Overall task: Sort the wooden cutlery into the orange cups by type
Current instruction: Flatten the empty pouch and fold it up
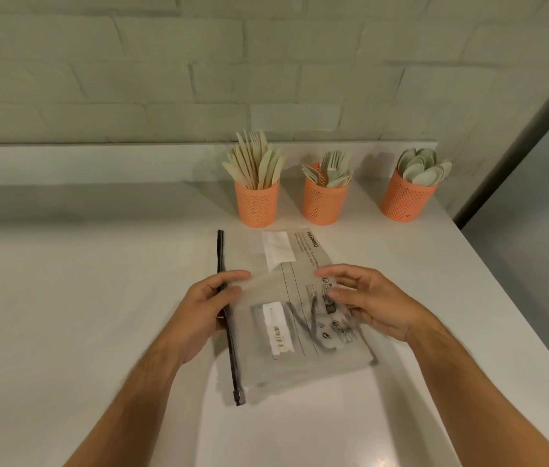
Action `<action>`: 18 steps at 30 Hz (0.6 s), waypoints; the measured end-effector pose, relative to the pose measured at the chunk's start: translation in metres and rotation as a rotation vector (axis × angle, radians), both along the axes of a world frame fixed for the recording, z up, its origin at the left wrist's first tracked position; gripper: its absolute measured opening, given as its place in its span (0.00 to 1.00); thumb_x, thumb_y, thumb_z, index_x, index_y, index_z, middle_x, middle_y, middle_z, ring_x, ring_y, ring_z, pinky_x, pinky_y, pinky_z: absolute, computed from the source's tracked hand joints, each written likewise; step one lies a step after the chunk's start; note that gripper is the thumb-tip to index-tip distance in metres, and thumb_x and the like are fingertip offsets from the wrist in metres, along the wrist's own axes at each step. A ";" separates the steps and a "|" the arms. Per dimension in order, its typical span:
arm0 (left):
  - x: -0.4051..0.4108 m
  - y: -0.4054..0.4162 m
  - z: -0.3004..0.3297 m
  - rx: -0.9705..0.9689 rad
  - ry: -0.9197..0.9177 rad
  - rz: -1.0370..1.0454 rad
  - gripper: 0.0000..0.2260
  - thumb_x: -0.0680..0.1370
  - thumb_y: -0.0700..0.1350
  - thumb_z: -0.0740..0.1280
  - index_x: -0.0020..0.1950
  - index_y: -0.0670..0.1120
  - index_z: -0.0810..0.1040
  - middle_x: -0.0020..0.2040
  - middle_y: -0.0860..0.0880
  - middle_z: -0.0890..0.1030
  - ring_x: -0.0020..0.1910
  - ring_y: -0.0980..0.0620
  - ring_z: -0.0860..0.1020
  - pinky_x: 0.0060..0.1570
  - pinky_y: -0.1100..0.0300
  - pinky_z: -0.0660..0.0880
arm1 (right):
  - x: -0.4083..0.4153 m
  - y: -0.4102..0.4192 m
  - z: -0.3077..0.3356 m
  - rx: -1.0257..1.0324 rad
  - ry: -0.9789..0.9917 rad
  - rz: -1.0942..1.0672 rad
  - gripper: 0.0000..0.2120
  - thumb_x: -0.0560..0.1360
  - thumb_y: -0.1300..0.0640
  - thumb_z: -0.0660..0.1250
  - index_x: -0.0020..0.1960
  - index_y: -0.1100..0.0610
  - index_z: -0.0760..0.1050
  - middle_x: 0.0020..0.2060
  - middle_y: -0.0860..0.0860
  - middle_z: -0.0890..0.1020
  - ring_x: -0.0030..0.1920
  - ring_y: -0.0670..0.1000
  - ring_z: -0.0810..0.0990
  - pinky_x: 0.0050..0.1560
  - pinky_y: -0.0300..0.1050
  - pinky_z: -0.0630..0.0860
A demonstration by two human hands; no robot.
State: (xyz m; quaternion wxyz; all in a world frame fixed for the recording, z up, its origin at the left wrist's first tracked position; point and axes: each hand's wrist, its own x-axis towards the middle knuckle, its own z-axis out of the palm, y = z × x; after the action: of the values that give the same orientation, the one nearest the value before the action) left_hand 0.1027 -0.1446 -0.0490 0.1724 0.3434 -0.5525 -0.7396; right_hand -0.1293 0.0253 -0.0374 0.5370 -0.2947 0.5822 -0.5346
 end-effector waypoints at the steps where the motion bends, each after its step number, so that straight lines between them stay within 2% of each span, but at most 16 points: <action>1: 0.000 0.000 -0.001 -0.005 -0.001 0.002 0.11 0.79 0.36 0.66 0.57 0.48 0.83 0.56 0.46 0.82 0.47 0.50 0.81 0.45 0.53 0.80 | 0.000 0.003 -0.003 0.006 0.003 0.003 0.27 0.74 0.72 0.70 0.68 0.51 0.77 0.70 0.51 0.74 0.51 0.47 0.85 0.43 0.44 0.83; 4: 0.001 0.001 0.000 -0.022 0.007 -0.011 0.15 0.76 0.30 0.67 0.59 0.46 0.81 0.59 0.45 0.81 0.48 0.50 0.82 0.42 0.56 0.81 | -0.002 0.013 -0.008 0.046 0.061 0.163 0.46 0.69 0.76 0.73 0.75 0.39 0.66 0.72 0.38 0.70 0.58 0.55 0.83 0.57 0.58 0.81; 6: 0.001 0.002 0.000 0.005 0.019 -0.039 0.17 0.77 0.28 0.65 0.60 0.46 0.81 0.60 0.45 0.81 0.50 0.50 0.82 0.43 0.56 0.81 | -0.004 0.020 -0.009 0.050 0.105 0.239 0.55 0.66 0.76 0.76 0.76 0.32 0.58 0.71 0.32 0.68 0.62 0.55 0.81 0.58 0.59 0.80; 8: 0.000 0.005 0.000 0.029 0.021 -0.069 0.19 0.77 0.28 0.63 0.60 0.47 0.82 0.60 0.47 0.82 0.53 0.50 0.81 0.46 0.56 0.81 | -0.004 0.024 -0.009 0.042 0.136 0.263 0.57 0.65 0.75 0.77 0.75 0.30 0.57 0.70 0.30 0.67 0.63 0.56 0.80 0.56 0.58 0.81; 9: 0.000 0.006 0.000 0.041 0.021 -0.074 0.19 0.77 0.27 0.62 0.59 0.47 0.82 0.61 0.48 0.82 0.54 0.50 0.81 0.48 0.56 0.81 | -0.004 0.025 -0.010 0.038 0.109 0.242 0.54 0.66 0.74 0.77 0.75 0.31 0.59 0.71 0.32 0.68 0.62 0.58 0.81 0.55 0.59 0.81; 11: -0.003 0.009 0.000 0.065 0.024 -0.079 0.21 0.77 0.27 0.60 0.60 0.47 0.82 0.61 0.49 0.81 0.55 0.50 0.81 0.50 0.54 0.81 | -0.002 0.022 -0.012 0.027 -0.032 0.080 0.36 0.74 0.69 0.72 0.72 0.39 0.67 0.69 0.47 0.76 0.59 0.61 0.82 0.54 0.61 0.81; 13: -0.004 0.012 0.000 0.074 0.026 -0.089 0.22 0.77 0.26 0.59 0.61 0.47 0.81 0.62 0.49 0.80 0.56 0.48 0.80 0.52 0.52 0.80 | 0.000 0.014 -0.018 0.046 -0.171 -0.162 0.24 0.78 0.64 0.67 0.70 0.46 0.69 0.62 0.60 0.81 0.54 0.59 0.82 0.54 0.57 0.80; 15: -0.004 0.013 0.001 0.082 0.028 -0.095 0.23 0.76 0.25 0.58 0.61 0.46 0.80 0.63 0.49 0.79 0.56 0.48 0.79 0.51 0.52 0.79 | -0.003 0.006 -0.023 0.092 -0.231 -0.316 0.24 0.78 0.65 0.68 0.71 0.51 0.68 0.56 0.61 0.84 0.52 0.57 0.83 0.53 0.52 0.82; 18: -0.002 0.012 0.003 0.087 0.022 -0.097 0.24 0.75 0.24 0.58 0.60 0.46 0.81 0.62 0.48 0.79 0.56 0.48 0.79 0.51 0.51 0.79 | -0.005 0.003 -0.022 0.160 -0.180 -0.254 0.23 0.76 0.68 0.69 0.70 0.61 0.71 0.55 0.61 0.85 0.55 0.58 0.83 0.58 0.53 0.81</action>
State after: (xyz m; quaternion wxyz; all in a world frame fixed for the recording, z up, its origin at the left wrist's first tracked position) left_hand 0.1003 -0.1322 -0.0461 0.1271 0.3153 -0.5340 -0.7741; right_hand -0.1343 0.0282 -0.0596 0.5370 -0.1261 0.6048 -0.5744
